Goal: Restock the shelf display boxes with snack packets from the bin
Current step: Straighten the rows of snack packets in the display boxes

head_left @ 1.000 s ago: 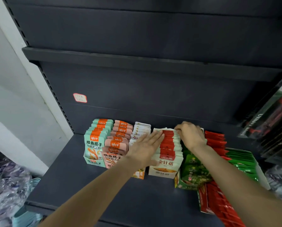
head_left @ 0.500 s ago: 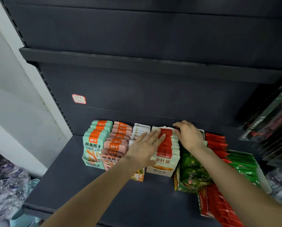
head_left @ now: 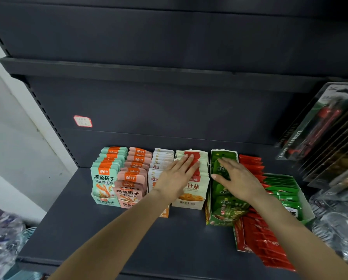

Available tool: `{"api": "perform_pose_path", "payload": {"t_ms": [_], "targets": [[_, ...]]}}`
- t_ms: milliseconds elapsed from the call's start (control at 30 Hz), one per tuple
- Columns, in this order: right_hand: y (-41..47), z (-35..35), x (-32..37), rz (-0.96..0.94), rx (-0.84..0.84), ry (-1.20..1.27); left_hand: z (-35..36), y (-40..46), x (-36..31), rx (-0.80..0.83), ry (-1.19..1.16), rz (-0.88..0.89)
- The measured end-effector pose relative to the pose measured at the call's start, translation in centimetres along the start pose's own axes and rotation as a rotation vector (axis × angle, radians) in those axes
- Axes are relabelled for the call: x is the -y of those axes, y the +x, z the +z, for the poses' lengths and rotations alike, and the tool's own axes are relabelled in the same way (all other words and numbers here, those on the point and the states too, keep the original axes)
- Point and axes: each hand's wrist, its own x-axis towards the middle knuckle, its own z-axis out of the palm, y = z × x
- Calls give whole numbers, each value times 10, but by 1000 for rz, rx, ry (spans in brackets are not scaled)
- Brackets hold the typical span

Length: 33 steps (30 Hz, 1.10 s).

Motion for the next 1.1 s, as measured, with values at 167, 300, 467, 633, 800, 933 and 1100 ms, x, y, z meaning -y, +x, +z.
{"api": "perform_pose_path", "payload": {"t_ms": [167,300,467,633,800,933,1100], "targets": [[-7,0,-19,37,-75,139,-18,-2,-6,36,-277,-4],[-13,0,-37,61,-31,214,-35,1,-18,-15,-719,-28],[-15,-5,-46,22,-101,254,-32,40,-28,-116,-730,-29],[-13,-5,-54,-68,-114,282,-19,67,-33,-18,-469,42],[6,-6,-61,-48,-268,277,-4,57,-31,-97,-424,103],[23,-2,-64,18,-218,237,-3,55,-23,-84,-427,85],[35,3,-65,39,-281,151,0,55,-20,-76,-478,112]]}}
